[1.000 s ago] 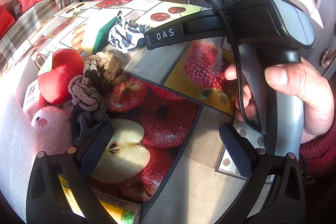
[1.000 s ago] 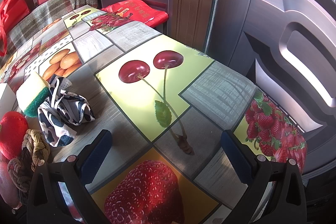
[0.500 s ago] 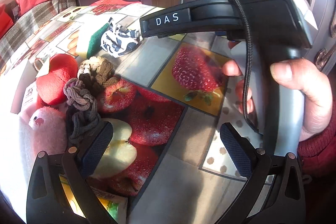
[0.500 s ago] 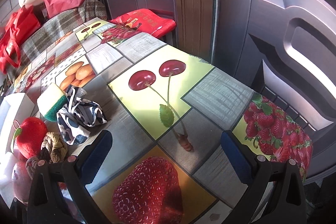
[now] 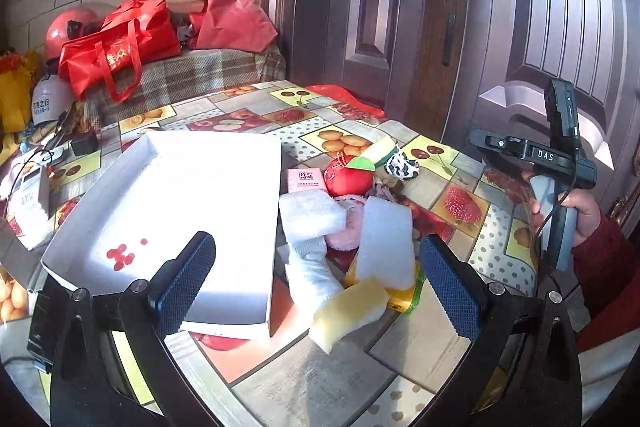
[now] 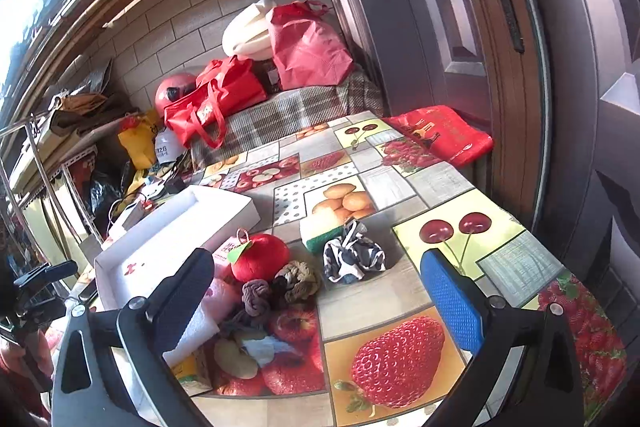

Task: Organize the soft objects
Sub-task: 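Grasp the yellow sponge with the left tool while the right tool grasps a white foam strip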

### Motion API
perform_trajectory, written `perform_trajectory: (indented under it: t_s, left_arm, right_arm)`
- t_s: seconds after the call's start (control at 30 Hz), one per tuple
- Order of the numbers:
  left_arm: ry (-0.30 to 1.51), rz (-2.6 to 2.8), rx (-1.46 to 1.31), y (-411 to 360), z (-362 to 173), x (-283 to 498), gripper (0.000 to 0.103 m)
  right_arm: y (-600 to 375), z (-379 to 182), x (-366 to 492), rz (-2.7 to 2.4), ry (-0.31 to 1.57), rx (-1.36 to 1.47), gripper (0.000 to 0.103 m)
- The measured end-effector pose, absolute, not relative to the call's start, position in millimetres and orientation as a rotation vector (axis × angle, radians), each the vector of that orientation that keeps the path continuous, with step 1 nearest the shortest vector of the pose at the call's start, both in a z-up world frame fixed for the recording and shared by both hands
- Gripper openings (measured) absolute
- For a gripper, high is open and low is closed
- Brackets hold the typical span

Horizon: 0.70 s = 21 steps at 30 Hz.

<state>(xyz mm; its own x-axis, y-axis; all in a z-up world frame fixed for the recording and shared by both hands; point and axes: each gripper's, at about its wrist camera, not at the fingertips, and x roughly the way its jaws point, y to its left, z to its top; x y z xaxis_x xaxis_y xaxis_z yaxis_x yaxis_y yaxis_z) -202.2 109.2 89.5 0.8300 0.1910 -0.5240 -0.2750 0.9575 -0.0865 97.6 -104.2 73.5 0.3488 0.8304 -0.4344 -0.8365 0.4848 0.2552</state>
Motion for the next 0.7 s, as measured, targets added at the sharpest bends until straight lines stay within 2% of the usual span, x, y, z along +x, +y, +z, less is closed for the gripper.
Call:
perform_trajectory:
  t_s: [0.2,0.27,0.37,0.47,0.53,0.57,0.6,0.67,0.7]
  left_arm:
    - [0.662,0.219,-0.124,95.9,49.3,-202.9,0.091]
    - [0.682,0.192,-0.12,91.4,43.4,-198.2,0.083]
    - [0.689,0.15,-0.101,85.0,39.7,-189.2,0.081]
    - [0.713,0.141,-0.077,81.6,35.7,-177.0,0.073]
    - [0.727,0.134,-0.079,81.9,32.3,-170.2,0.072]
    - [0.738,0.127,-0.079,81.5,29.6,-167.3,0.062]
    - [0.754,0.125,-0.077,81.5,26.6,-164.5,0.044]
    - [0.748,0.135,-0.061,80.3,24.5,-165.3,0.036]
    - [0.742,0.123,-0.064,79.8,25.6,-167.7,0.03]
  right_arm:
    - [-75.3,54.2,59.2,1.305,0.736,-0.103,0.103]
    - [-66.9,49.0,52.7,1.361,0.785,-0.111,0.103]
    - [-55.3,37.8,48.3,1.432,0.906,-0.087,0.102]
    - [-40.5,25.9,46.5,1.476,1.025,-0.057,0.09]
    - [-32.6,19.5,44.9,1.503,1.077,-0.034,0.087]
    - [-29.0,17.2,43.9,1.512,1.098,-0.027,0.079]
    - [-24.8,14.8,42.9,1.519,1.118,-0.024,0.06]
    - [-22.9,13.4,42.3,1.503,1.122,-0.03,0.033]
    - [-23.2,13.8,41.9,1.497,1.106,-0.031,0.032]
